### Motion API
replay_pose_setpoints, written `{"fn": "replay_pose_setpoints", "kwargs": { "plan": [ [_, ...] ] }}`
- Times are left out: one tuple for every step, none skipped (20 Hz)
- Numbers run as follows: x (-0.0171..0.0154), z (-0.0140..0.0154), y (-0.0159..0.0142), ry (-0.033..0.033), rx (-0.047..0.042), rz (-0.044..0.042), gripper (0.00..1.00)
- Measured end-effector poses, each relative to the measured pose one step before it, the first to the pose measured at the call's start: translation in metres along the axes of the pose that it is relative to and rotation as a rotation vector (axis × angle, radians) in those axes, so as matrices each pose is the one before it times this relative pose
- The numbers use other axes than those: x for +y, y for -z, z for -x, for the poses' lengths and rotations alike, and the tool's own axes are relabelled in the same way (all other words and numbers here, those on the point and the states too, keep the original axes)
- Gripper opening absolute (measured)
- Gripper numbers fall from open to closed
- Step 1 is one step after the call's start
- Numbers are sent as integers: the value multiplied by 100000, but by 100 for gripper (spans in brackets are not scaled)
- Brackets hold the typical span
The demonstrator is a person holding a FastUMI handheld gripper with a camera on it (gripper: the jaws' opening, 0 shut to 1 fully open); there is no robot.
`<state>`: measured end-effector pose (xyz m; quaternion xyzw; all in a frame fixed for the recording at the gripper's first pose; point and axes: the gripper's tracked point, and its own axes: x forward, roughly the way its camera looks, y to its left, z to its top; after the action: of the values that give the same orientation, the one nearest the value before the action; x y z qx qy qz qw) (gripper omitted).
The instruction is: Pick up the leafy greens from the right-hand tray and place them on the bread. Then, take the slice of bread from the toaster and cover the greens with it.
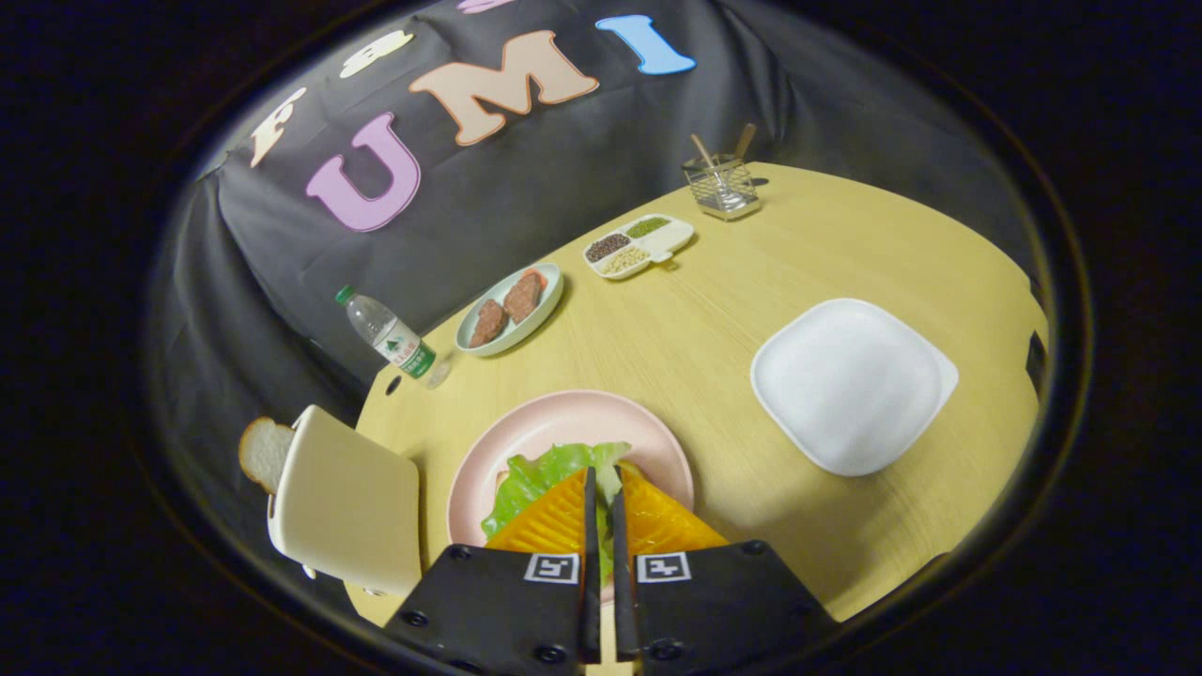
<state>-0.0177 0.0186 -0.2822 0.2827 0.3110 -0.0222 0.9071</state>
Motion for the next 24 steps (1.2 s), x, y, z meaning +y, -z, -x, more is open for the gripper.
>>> {"fn": "replay_pose_setpoints", "kwargs": {
  "plan": [
    [-109,-65,242,900,524,1020,18],
    [-396,228,115,1620,326,1261,28],
    [-100,214,95,1128,627,1258,38],
    [-6,272,26,174,273,738,47],
    [386,332,95,-224,-117,740,57],
    [59,359,139,466,339,1745,67],
    [79,422,171,517,430,2254,76],
    [137,429,-34,676,-74,2552,86],
    [107,430,-112,1270,-415,2789,96],
    [-223,528,-258,2814,-945,3447,96],
    [-170,648,-308,3039,-830,4186,97],
    [-158,638,-343,3028,-521,4833,98],
    [46,775,-415,2587,-418,5053,99],
    [17,664,-532,2589,-515,4513,99],
    [-21,737,-539,2512,-569,3097,99],
    [290,850,-686,1527,-762,1391,99],
    [700,904,-674,623,-748,429,100],
    [669,895,-872,560,-1132,229,100],
    [730,817,-896,392,-1189,478,100],
    [740,930,-905,458,-781,1098,100],
    [816,902,-906,30,-949,1695,100],
    [921,553,-899,172,-467,1672,100],
    [1198,783,-918,-590,-516,1546,100],
    [1450,947,-1127,-1577,-959,934,100]
  ]
}}
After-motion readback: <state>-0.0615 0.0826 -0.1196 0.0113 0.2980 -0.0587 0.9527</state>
